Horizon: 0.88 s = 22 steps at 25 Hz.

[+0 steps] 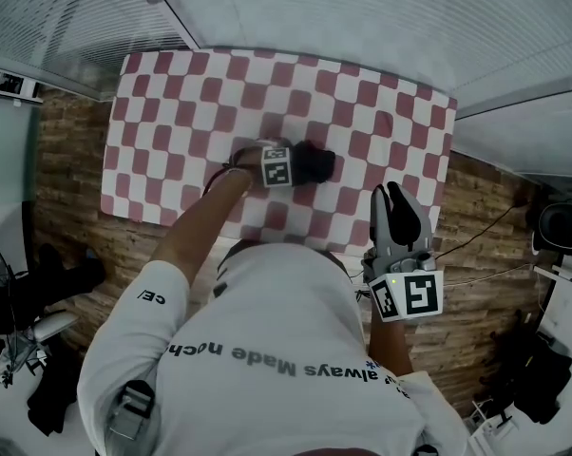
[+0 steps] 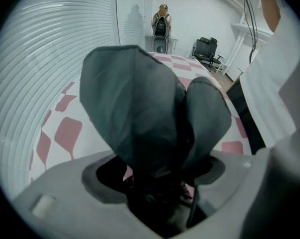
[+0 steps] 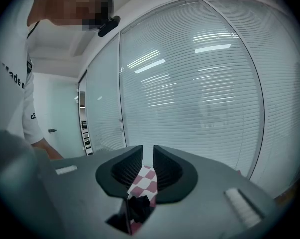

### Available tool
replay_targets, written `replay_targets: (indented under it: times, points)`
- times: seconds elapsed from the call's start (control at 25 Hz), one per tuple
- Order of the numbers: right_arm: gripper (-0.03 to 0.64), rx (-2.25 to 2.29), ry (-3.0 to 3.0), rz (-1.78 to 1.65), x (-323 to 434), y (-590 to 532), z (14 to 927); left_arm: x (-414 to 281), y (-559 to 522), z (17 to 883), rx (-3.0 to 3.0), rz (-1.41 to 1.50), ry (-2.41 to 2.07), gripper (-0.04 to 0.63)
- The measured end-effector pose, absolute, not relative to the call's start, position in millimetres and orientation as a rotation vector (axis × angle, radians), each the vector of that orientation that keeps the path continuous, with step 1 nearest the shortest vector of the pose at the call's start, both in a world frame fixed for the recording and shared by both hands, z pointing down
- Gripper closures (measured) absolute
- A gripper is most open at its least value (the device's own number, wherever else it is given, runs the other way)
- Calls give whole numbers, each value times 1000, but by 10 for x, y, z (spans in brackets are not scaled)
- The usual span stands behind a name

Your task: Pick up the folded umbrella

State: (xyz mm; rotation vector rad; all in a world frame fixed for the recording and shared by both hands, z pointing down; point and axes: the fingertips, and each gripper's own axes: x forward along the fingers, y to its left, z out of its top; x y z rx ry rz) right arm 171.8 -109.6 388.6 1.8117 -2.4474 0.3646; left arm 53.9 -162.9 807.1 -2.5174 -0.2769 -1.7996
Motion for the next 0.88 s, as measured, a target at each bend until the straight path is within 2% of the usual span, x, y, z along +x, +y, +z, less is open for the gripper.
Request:
replay_targets:
  times: [0.12,0.2,0.56,0.88]
  points:
    - [548,1814,-2452,360,1702,-1097,3881,551,-1556,8037,-2484,-1783,-302,310]
    - [548,1817,-2454,362,1701,-1087,3875,547,-1499,8031,-2475,-1771,-288,328]
    - [549,1811,-2465,356,1696,-1073,3877,525,-1606,7867,-2569,-1691,7,342]
    - [549,1792,-2478,341,1665,-1094,3860,575,-1927,7080,-2815,-1406,386,342]
